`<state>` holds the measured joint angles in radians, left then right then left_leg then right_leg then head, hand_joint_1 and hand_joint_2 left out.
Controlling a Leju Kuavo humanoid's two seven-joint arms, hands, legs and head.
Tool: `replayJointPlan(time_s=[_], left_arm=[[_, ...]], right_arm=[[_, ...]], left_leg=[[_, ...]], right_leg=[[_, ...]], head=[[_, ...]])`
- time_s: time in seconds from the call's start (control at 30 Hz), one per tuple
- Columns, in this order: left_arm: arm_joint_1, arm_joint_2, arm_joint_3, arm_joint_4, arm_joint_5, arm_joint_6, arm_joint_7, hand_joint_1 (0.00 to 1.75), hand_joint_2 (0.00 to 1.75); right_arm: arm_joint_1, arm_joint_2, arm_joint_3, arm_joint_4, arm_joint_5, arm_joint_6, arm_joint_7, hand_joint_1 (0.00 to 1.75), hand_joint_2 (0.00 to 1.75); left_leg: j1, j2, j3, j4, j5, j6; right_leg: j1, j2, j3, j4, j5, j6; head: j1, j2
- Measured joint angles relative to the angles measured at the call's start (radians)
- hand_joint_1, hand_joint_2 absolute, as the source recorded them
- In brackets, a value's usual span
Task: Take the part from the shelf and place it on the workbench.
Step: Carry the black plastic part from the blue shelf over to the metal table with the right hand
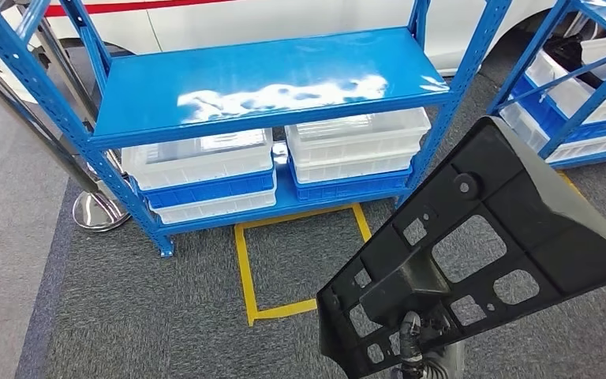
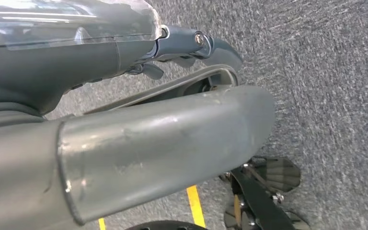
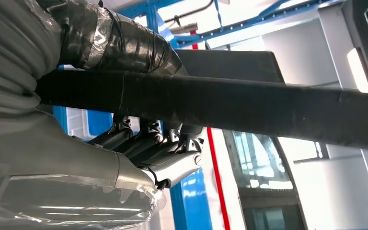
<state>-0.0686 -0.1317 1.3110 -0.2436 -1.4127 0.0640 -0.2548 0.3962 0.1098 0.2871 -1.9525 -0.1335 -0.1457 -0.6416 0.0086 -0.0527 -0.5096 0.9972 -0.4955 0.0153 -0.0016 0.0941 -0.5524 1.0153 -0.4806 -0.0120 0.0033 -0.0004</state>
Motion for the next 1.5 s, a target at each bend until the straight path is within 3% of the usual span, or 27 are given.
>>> replayJointPlan(time_s=[0.03,0.1,0.17,0.23,0.3,0.37,0.43,0.47,0.53,0.6,0.67,0.7,0.73,0.77,0.83,0.9,0.97,1.03,1.1,1.17,1.23,1.27,1.3,1.33,1.43,1.47,1.5], left_arm=[[-0.001,-0.001,0.000,0.000,0.000,0.000,0.000,0.00,0.00],[-0.002,-0.003,0.000,0.001,0.000,0.000,0.000,0.00,0.00],[0.000,-0.003,0.001,0.001,0.001,0.000,0.000,0.00,0.00],[0.001,-0.003,0.001,0.001,0.002,0.000,0.000,0.00,0.00],[0.000,-0.003,0.001,0.001,0.004,0.000,0.000,0.00,0.00],[-0.001,-0.003,0.003,0.001,0.007,-0.001,0.000,0.00,0.00],[0.000,-0.003,0.006,0.001,0.011,-0.001,0.000,0.00,0.00],[0.001,-0.003,0.009,0.001,0.013,-0.001,0.000,0.00,0.00],[-0.001,-0.004,0.015,0.001,0.019,-0.001,0.000,0.00,0.00],[-0.002,-0.006,0.018,0.001,0.025,0.000,0.000,0.00,0.00],[0.001,-0.006,0.021,0.001,0.030,0.000,0.000,0.00,0.00],[0.004,-0.007,0.024,0.001,0.031,0.000,0.000,0.00,0.00],[0.006,-0.008,0.026,0.001,0.032,0.000,0.000,0.00,0.00],[0.008,-0.008,0.028,0.001,0.034,0.000,0.000,0.00,0.00],[0.010,-0.009,0.033,0.001,0.038,-0.001,0.000,0.00,0.00],[0.010,-0.009,0.038,0.001,0.040,-0.001,-0.001,0.00,0.00],[0.009,-0.009,0.041,0.001,0.041,-0.002,-0.002,0.00,0.00],[0.006,-0.012,0.041,0.001,0.041,-0.004,-0.002,0.00,0.00],[0.005,-0.014,0.042,0.001,0.042,-0.005,-0.003,0.00,0.00],[0.007,-0.014,0.042,0.001,0.044,-0.006,-0.003,0.00,0.00],[0.009,-0.014,0.042,0.001,0.045,-0.006,-0.002,0.00,0.00],[0.009,-0.014,0.043,0.001,0.045,-0.006,-0.002,0.00,0.00],[0.008,-0.014,0.043,0.001,0.044,-0.006,-0.001,0.00,0.00],[0.007,-0.015,0.043,0.001,0.044,-0.006,-0.001,0.00,0.00],[0.004,-0.018,0.043,0.001,0.044,-0.006,-0.001,0.00,0.00],[0.003,-0.018,0.043,0.001,0.044,-0.006,-0.001,0.00,0.00],[0.002,-0.019,0.043,0.001,0.044,-0.006,-0.001,0.00,0.00]], right_arm=[[0.003,0.001,-0.001,0.000,0.000,0.000,0.000,1.75,1.75],[0.004,0.001,-0.003,0.000,0.000,0.000,-0.002,1.75,1.75],[0.005,0.001,-0.006,0.001,0.000,0.000,-0.003,1.75,1.75],[0.007,0.001,-0.009,0.002,0.000,0.000,-0.003,1.75,1.75],[0.009,0.005,-0.014,0.003,0.002,-0.001,-0.003,1.75,1.75],[0.013,0.013,-0.020,0.003,0.009,-0.004,0.001,1.75,1.75],[0.021,0.027,-0.032,0.002,0.026,-0.006,0.006,1.75,1.75],[0.027,0.034,-0.041,0.001,0.037,-0.007,0.008,1.75,1.75],[0.046,0.046,-0.066,-0.001,0.057,-0.005,0.008,1.75,1.75],[0.061,0.060,-0.099,-0.006,0.071,0.002,0.006,1.75,1.75],[0.070,0.078,-0.133,-0.012,0.080,0.015,0.003,1.75,1.75],[0.075,0.086,-0.149,-0.013,0.083,0.024,0.002,1.75,1.75],[0.081,0.094,-0.167,-0.015,0.085,0.037,0.002,1.75,1.75],[0.087,0.103,-0.186,-0.016,0.089,0.052,0.002,1.75,1.75],[0.096,0.124,-0.223,-0.017,0.100,0.086,0.002,1.75,1.75],[0.099,0.145,-0.255,-0.018,0.113,0.111,0.001,1.75,1.75],[0.103,0.161,-0.280,-0.021,0.124,0.125,-0.004,1.75,1.75],[0.108,0.173,-0.302,-0.024,0.130,0.134,-0.008,1.75,1.75],[0.112,0.182,-0.321,-0.028,0.134,0.142,-0.010,1.75,1.75],[0.112,0.189,-0.334,-0.031,0.140,0.152,-0.012,1.75,1.75],[0.111,0.196,-0.344,-0.032,0.145,0.160,-0.014,1.75,1.75],[0.112,0.199,-0.348,-0.032,0.146,0.163,-0.014,1.75,1.75],[0.112,0.201,-0.352,-0.032,0.147,0.166,-0.015,1.75,1.75],[0.112,0.204,-0.355,-0.033,0.147,0.169,-0.015,1.75,1.75],[0.111,0.214,-0.360,-0.035,0.150,0.180,-0.016,1.75,1.75],[0.111,0.216,-0.361,-0.036,0.150,0.181,-0.017,1.75,1.75],[0.112,0.219,-0.363,-0.037,0.151,0.182,-0.017,1.75,1.75]], left_leg=[[0.003,0.012,0.001,-0.007,0.003,0.004],[0.010,0.037,0.002,-0.020,0.011,0.015],[0.010,0.062,0.000,-0.021,0.014,0.020],[0.010,0.088,-0.003,-0.019,0.014,0.020],[0.012,0.112,-0.002,-0.016,0.011,0.016],[0.011,0.130,-0.001,-0.009,0.004,0.005],[0.006,0.148,-0.001,-0.001,-0.004,-0.008],[0.003,0.158,0.000,0.001,-0.006,-0.014],[0.005,0.169,0.003,0.004,-0.012,-0.024],[0.010,0.131,-0.012,0.049,-0.050,-0.031],[0.012,0.078,-0.066,0.169,-0.119,-0.032],[0.012,0.068,-0.097,0.236,-0.146,-0.032],[0.012,0.063,-0.120,0.284,-0.157,-0.031],[0.012,0.061,-0.127,0.296,-0.148,-0.030],[0.013,0.045,-0.087,0.202,-0.077,-0.026],[0.016,-0.001,-0.037,0.079,-0.026,-0.021],[0.014,-0.024,-0.023,0.040,-0.023,-0.017],[0.013,-0.004,-0.021,0.034,-0.018,-0.006],[0.016,0.022,-0.018,0.026,-0.009,0.008],[0.014,0.049,-0.020,0.022,-0.006,0.016],[0.010,0.080,-0.022,0.022,-0.006,0.017],[0.009,0.095,-0.023,0.022,-0.007,0.018],[0.008,0.109,-0.022,0.022,-0.007,0.017],[0.008,0.121,-0.020,0.022,-0.008,0.016],[0.004,0.151,-0.013,0.022,-0.013,0.007],[0.004,0.160,-0.010,0.020,-0.014,0.003],[0.003,0.169,-0.007,0.017,-0.014,-0.003]], right_leg=[[0.002,-0.001,-0.005,0.005,-0.003,0.006],[0.005,-0.032,-0.031,0.057,-0.038,0.016],[-0.001,-0.072,-0.092,0.179,-0.101,0.027],[-0.012,-0.086,-0.139,0.276,-0.128,0.038],[-0.021,-0.096,-0.117,0.232,-0.083,0.046],[-0.023,-0.133,-0.047,0.098,-0.020,0.050],[-0.016,-0.164,-0.012,0.019,0.001,0.040],[-0.011,-0.165,-0.012,0.012,-0.003,0.032],[-0.011,-0.145,-0.017,0.010,-0.001,0.016],[-0.014,-0.124,-0.018,0.004,0.005,0.000],[-0.014,-0.102,-0.021,0.004,0.010,-0.011],[-0.012,-0.090,-0.024,0.005,0.010,-0.013],[-0.011,-0.076,-0.025,0.008,0.011,-0.014],[-0.010,-0.061,-0.026,0.010,0.011,-0.015],[-0.010,-0.030,-0.027,0.018,0.009,-0.013],[-0.009,-0.003,-0.033,0.029,0.007,-0.005],[-0.011,0.018,-0.043,0.036,0.009,0.008],[-0.014,0.035,-0.050,0.034,0.014,0.022],[-0.013,-0.004,-0.066,0.063,-0.006,0.033],[-0.011,-0.067,-0.114,0.167,-0.067,0.040],[-0.013,-0.087,-0.167,0.283,-0.116,0.045],[-0.013,-0.090,-0.172,0.301,-0.116,0.045],[-0.013,-0.093,-0.157,0.280,-0.097,0.044],[-0.012,-0.100,-0.122,0.220,-0.066,0.040],[0.003,-0.162,-0.021,0.035,-0.011,0.017],[0.009,-0.172,-0.013,0.017,-0.011,0.009],[0.012,-0.165,-0.015,0.016,-0.009,0.004]], head=[[0.001,0.000],[0.005,0.000],[0.008,0.000],[0.008,0.000],[0.008,0.000],[0.008,0.000],[0.008,0.000],[0.007,0.000],[0.007,0.000],[0.007,0.000],[0.006,0.000],[0.006,0.000],[0.006,0.000],[0.006,0.000],[0.006,0.000],[0.007,0.000],[0.007,0.000],[0.007,0.000],[0.008,0.000],[0.009,0.000],[0.010,0.000],[0.010,0.000],[0.010,0.000],[0.010,0.000],[0.010,0.000],[0.010,0.000],[0.010,0.000]])
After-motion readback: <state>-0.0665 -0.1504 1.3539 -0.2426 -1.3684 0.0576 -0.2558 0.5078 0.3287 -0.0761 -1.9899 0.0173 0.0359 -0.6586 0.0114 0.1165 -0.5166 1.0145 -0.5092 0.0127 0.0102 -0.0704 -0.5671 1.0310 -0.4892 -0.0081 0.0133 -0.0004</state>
